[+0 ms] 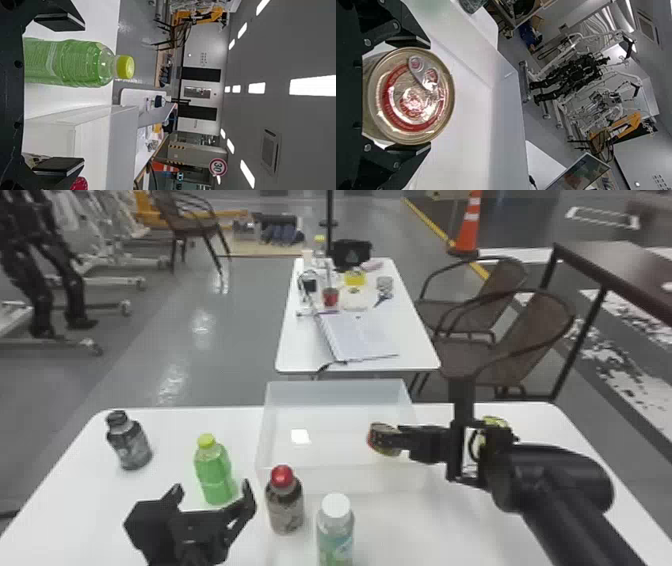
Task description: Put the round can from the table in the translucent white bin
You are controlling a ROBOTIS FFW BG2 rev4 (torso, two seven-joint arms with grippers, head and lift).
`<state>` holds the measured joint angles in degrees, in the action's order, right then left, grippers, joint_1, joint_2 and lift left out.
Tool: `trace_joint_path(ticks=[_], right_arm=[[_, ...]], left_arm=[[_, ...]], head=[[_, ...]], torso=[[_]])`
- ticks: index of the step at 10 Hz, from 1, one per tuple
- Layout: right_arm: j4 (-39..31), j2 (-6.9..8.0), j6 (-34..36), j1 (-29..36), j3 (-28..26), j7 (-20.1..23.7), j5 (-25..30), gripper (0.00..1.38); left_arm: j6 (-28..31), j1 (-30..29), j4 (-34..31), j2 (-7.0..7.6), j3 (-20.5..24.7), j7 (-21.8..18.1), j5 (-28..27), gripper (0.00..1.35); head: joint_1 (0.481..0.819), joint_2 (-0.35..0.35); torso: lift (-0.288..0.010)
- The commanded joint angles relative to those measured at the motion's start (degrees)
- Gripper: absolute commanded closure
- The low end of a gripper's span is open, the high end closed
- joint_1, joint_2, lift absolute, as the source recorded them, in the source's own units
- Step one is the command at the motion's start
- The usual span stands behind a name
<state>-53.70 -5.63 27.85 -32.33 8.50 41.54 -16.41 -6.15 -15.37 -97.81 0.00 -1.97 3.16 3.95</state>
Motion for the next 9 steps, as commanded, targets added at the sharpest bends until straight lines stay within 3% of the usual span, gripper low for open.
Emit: trace_joint_path(ticks=[1,3,5,6,7,8,9], right_arm=[[-0.2,0.0,-1.2,0.2,0.0,-0.1,-1.0,0.07],[-0.8,0.0,-1.7,0.4,-0.1,-0.5,-0.7,0.14],[-4.0,0.0,-7.8,2.4,-0.1,-0.9,-0.8,0.15],[-12.0,0.0,-10.4,6.7,-0.3,-5.2,0.1,0.15],[-22.0,0.44,-12.6,13.3,-1.7,-12.6,2.4,0.16],[-26.6,1.67,-16.7,18.5,-3.4,-16.2,2.6,0.16],[-27.6,1.76,-21.5,22.0,-3.7,-17.4,0.4,0.16]], left_arm=[[0.0,0.0,0.0,-0.15,0.0,0.0,0.0,0.11],[0.1,0.0,0.0,-0.15,0.0,-0.1,0.0,0.11],[0.0,-0.1,0.0,-0.15,0.0,-0.1,0.0,0.11],[-0.4,-0.1,0.0,-0.15,0.0,-0.1,-0.1,0.11],[-0.7,-0.1,0.0,-0.15,0.0,-0.1,-0.2,0.11],[-1.0,-0.3,0.0,-0.15,0.2,-0.1,-0.2,0.11],[-1.1,-0.3,0.0,-0.15,0.2,-0.1,-0.2,0.11]], head=[[0.549,0.0],[0.549,0.0],[0.549,0.0],[0.549,0.0],[0.549,0.0],[0.549,0.0],[0.549,0.0]], torso=[[-0.1],[-0.1],[-0.1],[-0.1],[-0.1],[-0.1],[-0.1]])
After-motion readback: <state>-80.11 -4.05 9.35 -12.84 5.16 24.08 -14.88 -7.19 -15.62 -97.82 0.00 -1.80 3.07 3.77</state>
